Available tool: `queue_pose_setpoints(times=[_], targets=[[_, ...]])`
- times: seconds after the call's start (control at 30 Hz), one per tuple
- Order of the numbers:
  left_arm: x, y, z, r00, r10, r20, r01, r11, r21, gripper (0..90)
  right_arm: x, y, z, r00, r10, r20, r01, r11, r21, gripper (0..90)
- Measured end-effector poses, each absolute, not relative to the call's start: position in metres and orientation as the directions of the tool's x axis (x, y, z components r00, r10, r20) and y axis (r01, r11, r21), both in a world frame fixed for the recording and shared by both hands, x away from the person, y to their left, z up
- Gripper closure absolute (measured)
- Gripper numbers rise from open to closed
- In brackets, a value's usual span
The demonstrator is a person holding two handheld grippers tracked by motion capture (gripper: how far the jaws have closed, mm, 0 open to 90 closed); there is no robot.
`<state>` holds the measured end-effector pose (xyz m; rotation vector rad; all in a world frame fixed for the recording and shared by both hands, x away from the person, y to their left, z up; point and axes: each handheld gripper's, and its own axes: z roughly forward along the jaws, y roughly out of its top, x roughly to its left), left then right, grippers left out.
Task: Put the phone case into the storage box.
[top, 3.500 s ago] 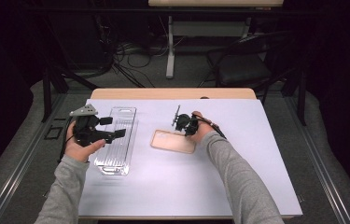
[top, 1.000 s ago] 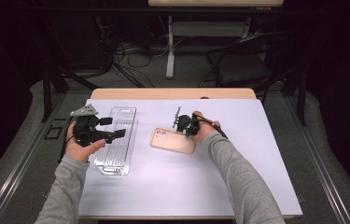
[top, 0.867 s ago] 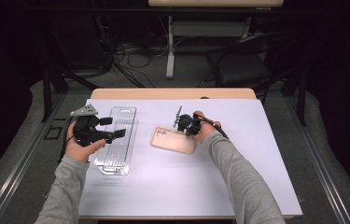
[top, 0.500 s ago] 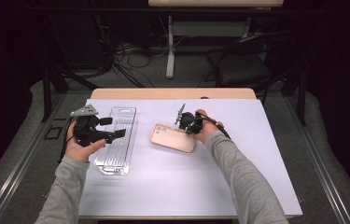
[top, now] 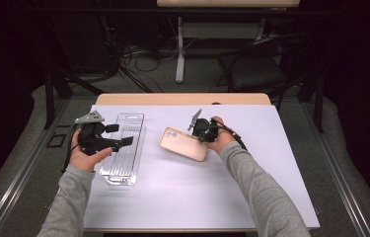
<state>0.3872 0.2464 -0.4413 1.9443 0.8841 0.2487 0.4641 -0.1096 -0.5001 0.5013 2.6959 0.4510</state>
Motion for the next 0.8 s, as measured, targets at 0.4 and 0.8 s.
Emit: queue_pose_setpoints(times=[0.4, 0.8], targets=[[0.386, 0.245, -0.441, 0.717, 0.673, -0.180, 0.476, -0.285, 0.832, 14.9, 0.451, -0.118, -0.496, -0.839, 0.472, -0.272, 0.322, 0.833, 0.450, 88.5], [0.385, 0.241, -0.441, 0.719, 0.673, -0.174, 0.472, -0.289, 0.833, 15.1, 0.432, -0.122, -0.498, -0.809, 0.535, -0.242, 0.363, 0.779, 0.511, 88.5]])
